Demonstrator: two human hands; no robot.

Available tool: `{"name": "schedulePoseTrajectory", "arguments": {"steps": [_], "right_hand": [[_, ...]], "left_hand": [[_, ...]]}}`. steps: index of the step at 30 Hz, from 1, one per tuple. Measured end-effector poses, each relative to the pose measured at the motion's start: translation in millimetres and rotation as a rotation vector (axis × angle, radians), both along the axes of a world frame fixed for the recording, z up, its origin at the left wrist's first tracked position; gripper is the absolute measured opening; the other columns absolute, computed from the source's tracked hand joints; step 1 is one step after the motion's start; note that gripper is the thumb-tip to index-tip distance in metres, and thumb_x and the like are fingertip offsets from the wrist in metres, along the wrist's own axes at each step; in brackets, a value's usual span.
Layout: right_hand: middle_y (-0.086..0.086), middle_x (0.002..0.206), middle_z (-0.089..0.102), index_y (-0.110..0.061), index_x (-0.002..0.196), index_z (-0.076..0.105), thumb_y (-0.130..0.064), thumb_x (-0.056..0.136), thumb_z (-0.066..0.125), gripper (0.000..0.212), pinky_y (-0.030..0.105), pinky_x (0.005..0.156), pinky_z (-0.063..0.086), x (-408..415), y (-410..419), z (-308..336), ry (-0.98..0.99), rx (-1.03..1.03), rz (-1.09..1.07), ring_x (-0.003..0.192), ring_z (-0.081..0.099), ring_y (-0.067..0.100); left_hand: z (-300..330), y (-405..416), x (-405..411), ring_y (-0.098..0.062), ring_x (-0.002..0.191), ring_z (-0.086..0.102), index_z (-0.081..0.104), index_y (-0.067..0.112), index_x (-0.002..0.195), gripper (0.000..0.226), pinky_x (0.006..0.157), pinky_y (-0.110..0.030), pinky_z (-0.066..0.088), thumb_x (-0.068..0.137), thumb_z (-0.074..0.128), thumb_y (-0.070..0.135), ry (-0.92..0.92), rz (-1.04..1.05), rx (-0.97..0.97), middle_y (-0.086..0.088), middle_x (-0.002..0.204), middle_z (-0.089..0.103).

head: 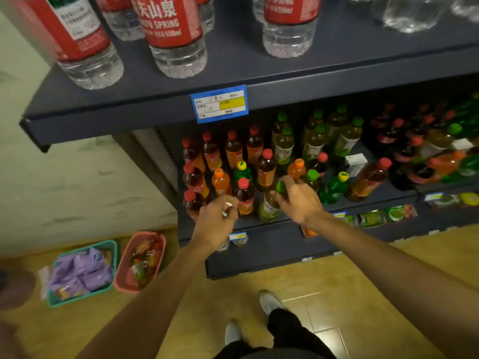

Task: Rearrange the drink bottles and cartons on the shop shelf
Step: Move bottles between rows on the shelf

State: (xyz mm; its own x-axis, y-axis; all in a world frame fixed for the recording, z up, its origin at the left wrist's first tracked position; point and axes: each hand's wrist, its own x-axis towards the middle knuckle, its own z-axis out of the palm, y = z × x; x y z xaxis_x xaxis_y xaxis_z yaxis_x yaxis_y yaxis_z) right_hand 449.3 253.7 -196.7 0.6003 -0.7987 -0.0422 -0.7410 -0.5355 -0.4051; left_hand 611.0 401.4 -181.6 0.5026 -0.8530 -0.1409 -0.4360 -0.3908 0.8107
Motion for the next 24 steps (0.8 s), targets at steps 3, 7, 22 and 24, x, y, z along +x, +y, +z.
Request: {"name": "schedulePoseTrajectory", "arguments": {"steps": [3,7,22,24], "right_hand": [[0.016,0.107,0.061,-0.014,0.121,0.046,-0.043,0.092,0.05,0.041,0.04,0.067,0.046,-20.0,18.1,16.6,-0.036,-0.041,-0.076,0.093,0.06,0.04],[0.014,0.108,0.06,-0.015,0.12,0.048,-0.045,0.091,0.051,0.041,0.039,0.068,0.045,-57.0,40.0,28.8,-0.075,-0.081,-0.212,0.095,0.059,0.039],[0.015,0.103,0.062,-0.012,0.113,0.052,-0.042,0.088,0.057,0.039,0.039,0.071,0.042,-214.5,-19.9,19.3,-0.066,-0.083,-0.417,0.094,0.059,0.036],[0.015,0.102,0.062,-0.012,0.111,0.052,-0.041,0.089,0.057,0.038,0.04,0.072,0.04,-233.8,-44.0,14.9,-0.057,-0.083,-0.389,0.093,0.059,0.036]], "left_hand": [[3.8,-6.1,-2.6,-0.018,0.07,0.064,0.061,0.04,0.086,0.021,0.072,-0.047,0.057,0.092,0.055,0.021,0.012,-0.088,-0.016,0.011,0.076,0.063],[3.1,-21.4,-14.8,-0.016,0.072,0.063,0.063,0.027,0.097,0.013,0.072,-0.047,0.057,0.093,0.055,0.019,0.001,-0.229,-0.045,0.009,0.071,0.062],[-16.9,-115.7,-134.7,-0.02,0.067,0.064,0.06,0.039,0.089,0.013,0.065,-0.045,0.058,0.086,0.055,0.027,-0.009,-0.379,-0.045,0.01,0.064,0.059],[-20.6,-138.6,-159.3,-0.02,0.066,0.062,0.06,0.038,0.09,0.013,0.067,-0.044,0.058,0.087,0.056,0.025,-0.014,-0.363,-0.03,0.01,0.067,0.058]]}}
